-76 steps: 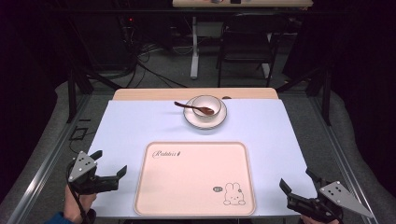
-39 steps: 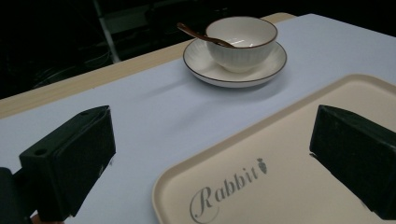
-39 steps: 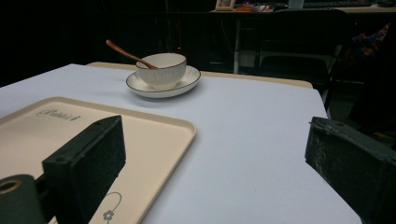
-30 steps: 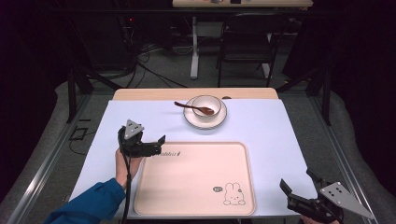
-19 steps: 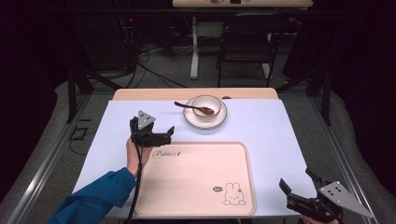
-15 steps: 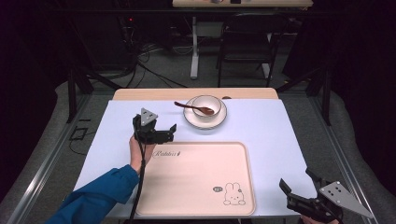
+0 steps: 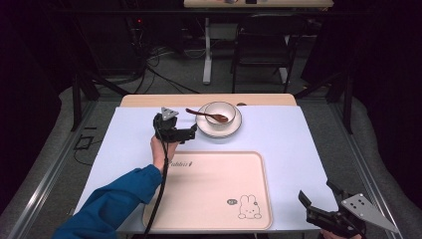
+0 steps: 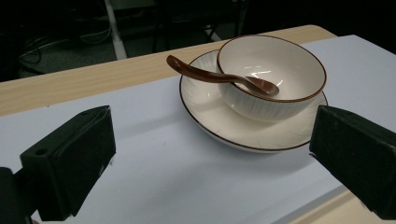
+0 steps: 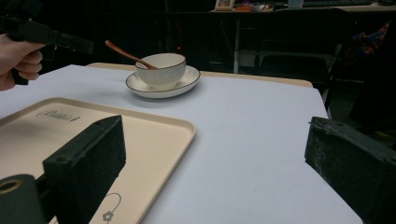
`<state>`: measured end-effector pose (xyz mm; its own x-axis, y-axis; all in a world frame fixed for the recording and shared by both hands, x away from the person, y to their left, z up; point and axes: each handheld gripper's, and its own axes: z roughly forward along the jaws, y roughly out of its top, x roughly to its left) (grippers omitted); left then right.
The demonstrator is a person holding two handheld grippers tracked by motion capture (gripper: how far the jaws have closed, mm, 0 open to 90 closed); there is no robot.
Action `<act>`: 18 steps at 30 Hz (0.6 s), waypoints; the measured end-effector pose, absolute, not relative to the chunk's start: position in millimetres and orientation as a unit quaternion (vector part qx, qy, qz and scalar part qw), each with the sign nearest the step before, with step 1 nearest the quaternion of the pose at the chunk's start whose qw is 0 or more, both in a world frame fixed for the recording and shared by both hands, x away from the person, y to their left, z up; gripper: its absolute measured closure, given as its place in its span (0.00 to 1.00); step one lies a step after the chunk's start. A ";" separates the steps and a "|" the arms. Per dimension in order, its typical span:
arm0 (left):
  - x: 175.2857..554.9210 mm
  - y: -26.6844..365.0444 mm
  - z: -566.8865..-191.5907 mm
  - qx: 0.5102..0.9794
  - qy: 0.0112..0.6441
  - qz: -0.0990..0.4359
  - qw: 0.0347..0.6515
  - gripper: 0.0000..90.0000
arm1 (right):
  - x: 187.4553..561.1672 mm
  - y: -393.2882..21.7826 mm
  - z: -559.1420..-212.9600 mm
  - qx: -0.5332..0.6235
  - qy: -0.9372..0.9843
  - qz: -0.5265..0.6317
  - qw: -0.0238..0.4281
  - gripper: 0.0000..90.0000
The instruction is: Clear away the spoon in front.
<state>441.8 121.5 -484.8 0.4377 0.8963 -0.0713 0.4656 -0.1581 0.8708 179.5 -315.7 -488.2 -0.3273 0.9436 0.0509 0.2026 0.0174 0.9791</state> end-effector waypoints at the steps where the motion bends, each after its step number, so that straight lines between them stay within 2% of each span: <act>1: 443.5 120.5 -484.9 0.720 0.474 0.242 0.445 0.00 | 179.2 -315.6 -488.2 0.462 0.620 0.528 0.351 0.05; 13: 473.0 106.3 -492.6 0.715 0.497 0.228 0.437 0.01 | 177.5 -316.5 -488.4 0.461 0.620 0.528 0.352 0.05; 14: 475.5 105.4 -493.7 0.715 0.498 0.222 0.439 0.01 | 177.4 -316.5 -488.4 0.461 0.620 0.528 0.352 0.05; 15: 478.1 106.1 -495.1 0.704 0.507 0.211 0.451 0.08 | 177.2 -316.6 -488.4 0.461 0.619 0.529 0.352 0.05; 18: 482.1 105.6 -497.6 0.699 0.517 0.202 0.452 0.10 | 177.1 -316.7 -488.4 0.461 0.619 0.529 0.352 0.05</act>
<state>482.1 105.6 -497.6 0.3837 0.9050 -0.1839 0.5392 -0.0579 0.8402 177.1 -316.7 -488.4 -0.3266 0.9437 0.0520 0.1976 0.0144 0.9802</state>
